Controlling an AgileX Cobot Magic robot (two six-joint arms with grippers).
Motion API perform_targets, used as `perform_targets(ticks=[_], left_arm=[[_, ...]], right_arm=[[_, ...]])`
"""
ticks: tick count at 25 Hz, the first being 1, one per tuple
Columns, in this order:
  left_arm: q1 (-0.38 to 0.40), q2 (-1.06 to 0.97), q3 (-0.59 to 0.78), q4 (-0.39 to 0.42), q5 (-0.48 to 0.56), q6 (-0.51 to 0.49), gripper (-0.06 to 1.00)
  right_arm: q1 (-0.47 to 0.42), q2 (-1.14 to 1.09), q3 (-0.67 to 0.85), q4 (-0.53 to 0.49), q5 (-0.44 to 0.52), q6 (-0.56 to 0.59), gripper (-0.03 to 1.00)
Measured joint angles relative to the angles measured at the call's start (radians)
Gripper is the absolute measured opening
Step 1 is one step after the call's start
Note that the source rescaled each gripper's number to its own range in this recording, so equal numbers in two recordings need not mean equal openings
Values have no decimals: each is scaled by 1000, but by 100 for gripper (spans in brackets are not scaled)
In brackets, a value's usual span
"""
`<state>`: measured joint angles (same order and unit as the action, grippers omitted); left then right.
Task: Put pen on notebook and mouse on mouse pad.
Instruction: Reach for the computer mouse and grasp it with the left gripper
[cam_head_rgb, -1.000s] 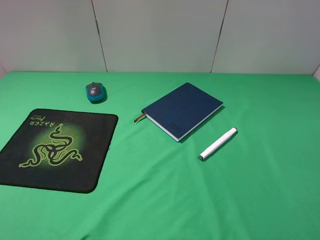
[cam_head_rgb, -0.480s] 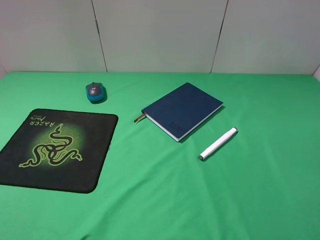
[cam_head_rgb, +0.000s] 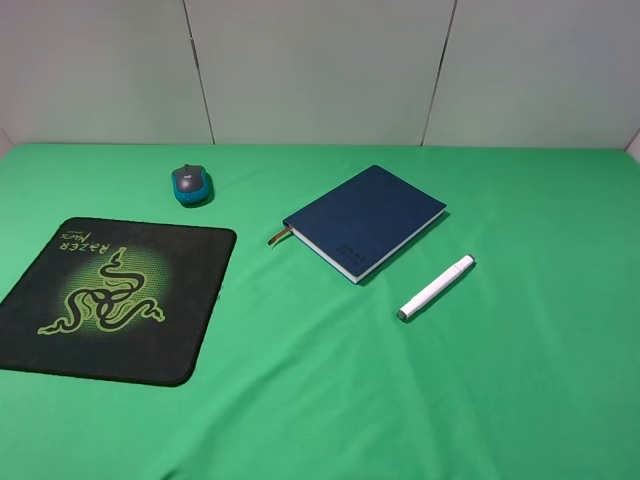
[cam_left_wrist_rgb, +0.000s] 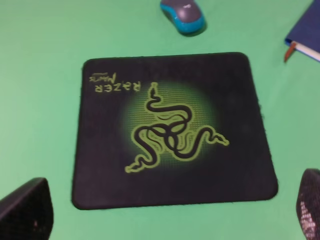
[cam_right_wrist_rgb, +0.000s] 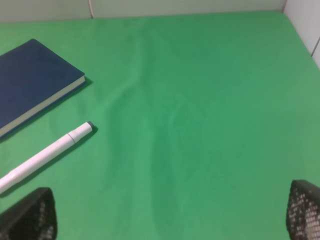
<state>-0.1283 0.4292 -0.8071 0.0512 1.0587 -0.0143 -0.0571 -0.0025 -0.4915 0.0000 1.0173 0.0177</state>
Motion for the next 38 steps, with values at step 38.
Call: perform_targets(ticks=[38], left_arm=[[-113, 1785, -980, 5, -280, -266, 100]], right_arm=[[0, 0, 0, 0, 0, 0, 100]])
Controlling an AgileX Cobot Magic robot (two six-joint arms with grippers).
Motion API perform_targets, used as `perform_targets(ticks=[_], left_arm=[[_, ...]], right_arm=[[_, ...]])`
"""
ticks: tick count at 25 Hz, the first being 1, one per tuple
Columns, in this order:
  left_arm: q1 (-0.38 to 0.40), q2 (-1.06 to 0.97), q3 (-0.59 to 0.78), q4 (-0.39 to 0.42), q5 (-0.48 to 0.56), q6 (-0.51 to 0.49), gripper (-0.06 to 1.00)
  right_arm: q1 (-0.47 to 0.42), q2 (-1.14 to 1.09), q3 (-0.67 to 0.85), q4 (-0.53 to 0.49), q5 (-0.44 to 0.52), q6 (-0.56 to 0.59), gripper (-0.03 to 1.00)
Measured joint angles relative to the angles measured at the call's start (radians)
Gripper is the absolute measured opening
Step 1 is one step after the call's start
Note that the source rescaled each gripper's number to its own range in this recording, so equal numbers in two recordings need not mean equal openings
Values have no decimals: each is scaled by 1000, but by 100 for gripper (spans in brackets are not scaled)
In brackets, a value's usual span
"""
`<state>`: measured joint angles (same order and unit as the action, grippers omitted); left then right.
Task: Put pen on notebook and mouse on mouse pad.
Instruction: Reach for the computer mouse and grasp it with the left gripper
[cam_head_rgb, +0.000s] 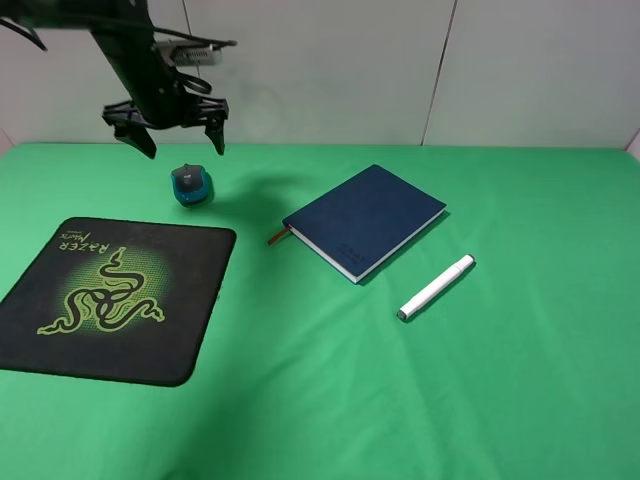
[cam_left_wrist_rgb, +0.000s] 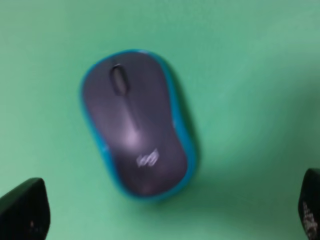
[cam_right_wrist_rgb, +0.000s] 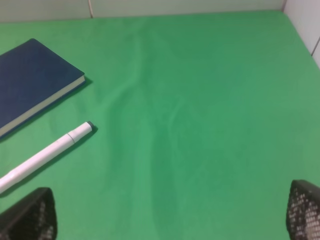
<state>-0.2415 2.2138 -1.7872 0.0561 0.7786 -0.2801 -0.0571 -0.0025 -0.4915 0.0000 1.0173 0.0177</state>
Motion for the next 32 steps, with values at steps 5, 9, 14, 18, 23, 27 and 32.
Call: perform_targets(ticks=[5, 9, 14, 18, 23, 27, 32], left_arm=[[-5, 78, -24, 1, -10, -84, 100], [-5, 105, -26, 17, -28, -125, 100], [-5, 137, -27, 20, -53, -162, 99], [-5, 157, -27, 34, -89, -212, 91], [-5, 164, -27, 79, -99, -272, 61], [-5, 166, -27, 91, -97, -279, 13], [-5, 166, -33, 82, -81, -282, 2]], right_arm=[[0, 0, 0, 0, 0, 0, 100], [0, 0, 0, 0, 0, 0, 100], [0, 0, 0, 0, 0, 0, 100], [0, 0, 0, 0, 0, 0, 100], [0, 0, 0, 0, 0, 0, 100], [0, 0, 0, 0, 0, 0, 100], [0, 0, 0, 0, 0, 0, 100]])
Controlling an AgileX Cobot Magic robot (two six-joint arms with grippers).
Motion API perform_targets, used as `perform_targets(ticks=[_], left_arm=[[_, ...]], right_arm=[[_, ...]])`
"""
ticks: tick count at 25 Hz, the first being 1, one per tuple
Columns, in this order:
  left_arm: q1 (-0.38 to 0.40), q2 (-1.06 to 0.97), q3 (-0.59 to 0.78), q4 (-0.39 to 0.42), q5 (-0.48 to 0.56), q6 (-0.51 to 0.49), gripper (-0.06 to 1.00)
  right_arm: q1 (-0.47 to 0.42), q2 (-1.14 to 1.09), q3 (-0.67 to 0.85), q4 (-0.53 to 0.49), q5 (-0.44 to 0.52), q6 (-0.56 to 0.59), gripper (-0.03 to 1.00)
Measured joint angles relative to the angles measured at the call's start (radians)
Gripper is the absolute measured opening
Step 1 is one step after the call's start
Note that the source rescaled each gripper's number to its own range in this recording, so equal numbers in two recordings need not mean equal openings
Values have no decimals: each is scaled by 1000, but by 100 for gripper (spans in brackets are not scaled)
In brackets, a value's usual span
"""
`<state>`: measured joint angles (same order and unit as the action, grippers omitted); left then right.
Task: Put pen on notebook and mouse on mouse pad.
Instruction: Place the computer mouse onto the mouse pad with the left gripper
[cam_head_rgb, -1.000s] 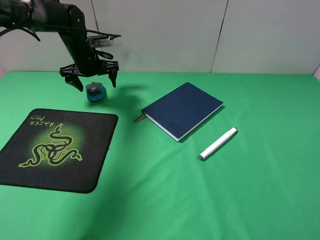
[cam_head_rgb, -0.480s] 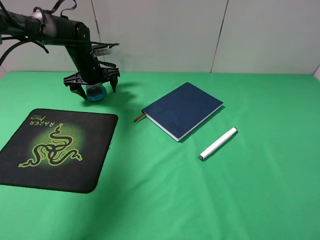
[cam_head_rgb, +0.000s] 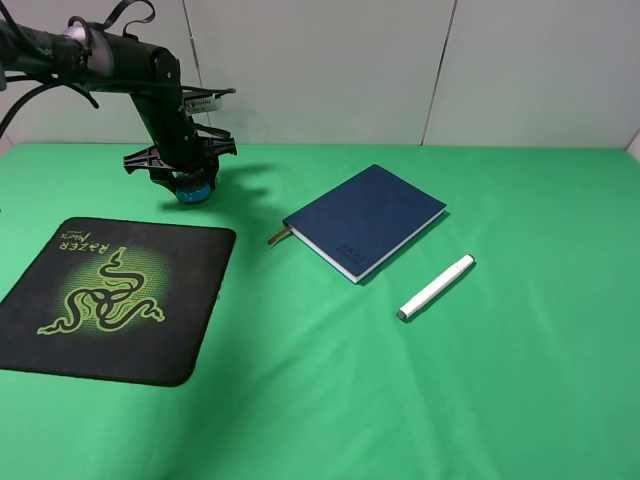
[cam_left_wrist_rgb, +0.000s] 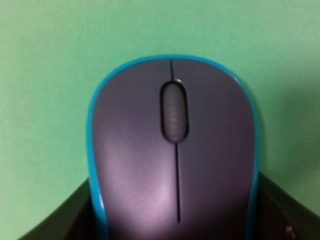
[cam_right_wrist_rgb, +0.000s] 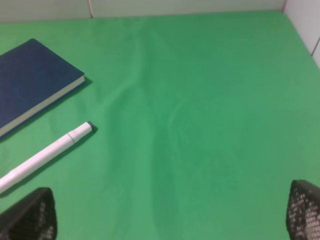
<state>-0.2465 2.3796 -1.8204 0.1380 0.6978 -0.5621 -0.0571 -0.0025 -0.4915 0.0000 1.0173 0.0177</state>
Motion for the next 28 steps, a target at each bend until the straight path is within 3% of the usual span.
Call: perform_targets(ticks=[4, 11, 16, 24, 28], left_arm=[[-1, -3, -56, -29, 120, 12, 2], [-1, -122, -108, -39, 337, 131, 2], [-1, -197, -84, -40, 411, 177, 2], [-1, -438, 305, -41, 291, 198, 2], [-1, -549, 555, -41, 152, 201, 2]], right_arm=[[0, 0, 0, 0, 0, 0, 100], [0, 0, 0, 0, 0, 0, 100], [0, 0, 0, 0, 0, 0, 100], [0, 0, 0, 0, 0, 0, 100], [0, 0, 0, 0, 0, 0, 100]])
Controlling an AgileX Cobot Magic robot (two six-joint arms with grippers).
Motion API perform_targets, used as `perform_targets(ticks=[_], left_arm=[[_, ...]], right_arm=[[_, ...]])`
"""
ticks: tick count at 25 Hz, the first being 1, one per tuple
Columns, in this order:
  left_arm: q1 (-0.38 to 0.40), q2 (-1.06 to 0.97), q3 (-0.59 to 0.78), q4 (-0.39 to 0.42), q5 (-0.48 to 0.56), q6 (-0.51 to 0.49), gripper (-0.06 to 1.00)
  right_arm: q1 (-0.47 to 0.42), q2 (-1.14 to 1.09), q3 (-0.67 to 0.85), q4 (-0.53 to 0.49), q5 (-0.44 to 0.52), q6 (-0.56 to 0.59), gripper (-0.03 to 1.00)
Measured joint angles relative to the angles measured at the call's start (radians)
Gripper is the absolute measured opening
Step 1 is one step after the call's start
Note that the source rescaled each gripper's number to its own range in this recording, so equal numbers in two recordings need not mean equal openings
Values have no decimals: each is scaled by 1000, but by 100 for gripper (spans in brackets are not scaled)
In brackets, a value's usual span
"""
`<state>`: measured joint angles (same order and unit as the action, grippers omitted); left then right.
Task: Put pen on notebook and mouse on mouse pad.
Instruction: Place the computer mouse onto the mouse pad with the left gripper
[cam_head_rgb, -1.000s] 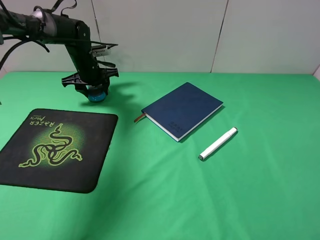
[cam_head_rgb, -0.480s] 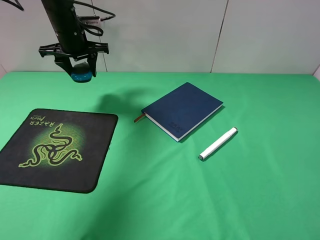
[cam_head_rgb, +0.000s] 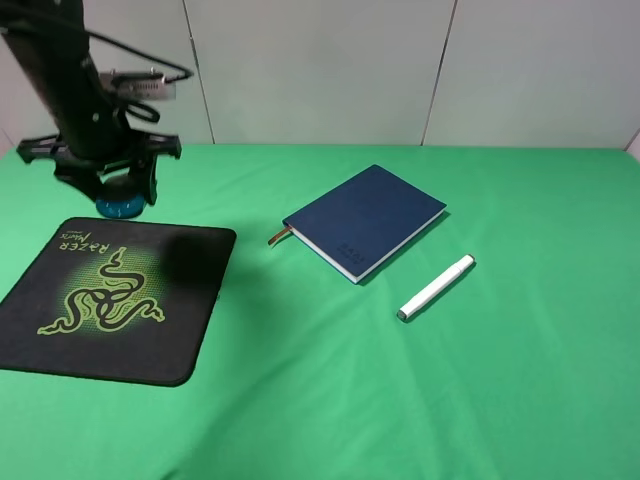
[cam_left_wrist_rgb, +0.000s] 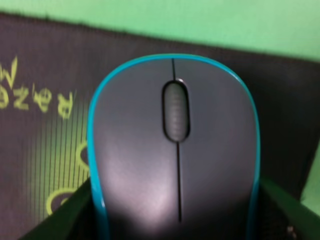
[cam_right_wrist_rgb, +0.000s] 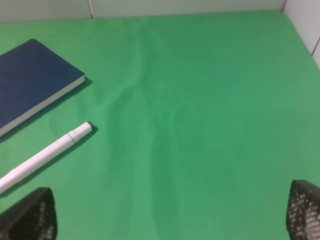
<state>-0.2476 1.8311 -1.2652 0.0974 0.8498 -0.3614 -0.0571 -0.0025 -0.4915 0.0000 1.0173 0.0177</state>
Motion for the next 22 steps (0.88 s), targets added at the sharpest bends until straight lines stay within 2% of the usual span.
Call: perform_targets(ticks=[7, 12, 16, 20, 21, 22], left_arm=[[0, -19, 247, -1, -156, 25, 2], [0, -20, 402, -1, -339, 28, 2], [0, -24, 459, -1, -409, 24, 2], [0, -24, 469, -1, -432, 17, 2], [0, -24, 469, -1, -438, 17, 6], [0, -24, 469, -1, -440, 17, 15]], right_arm=[[0, 0, 0, 0, 0, 0, 100], [0, 0, 0, 0, 0, 0, 100], [0, 0, 0, 0, 0, 0, 100], [0, 0, 0, 0, 0, 0, 100], [0, 0, 0, 0, 0, 0, 100], [0, 0, 0, 0, 0, 0, 100]])
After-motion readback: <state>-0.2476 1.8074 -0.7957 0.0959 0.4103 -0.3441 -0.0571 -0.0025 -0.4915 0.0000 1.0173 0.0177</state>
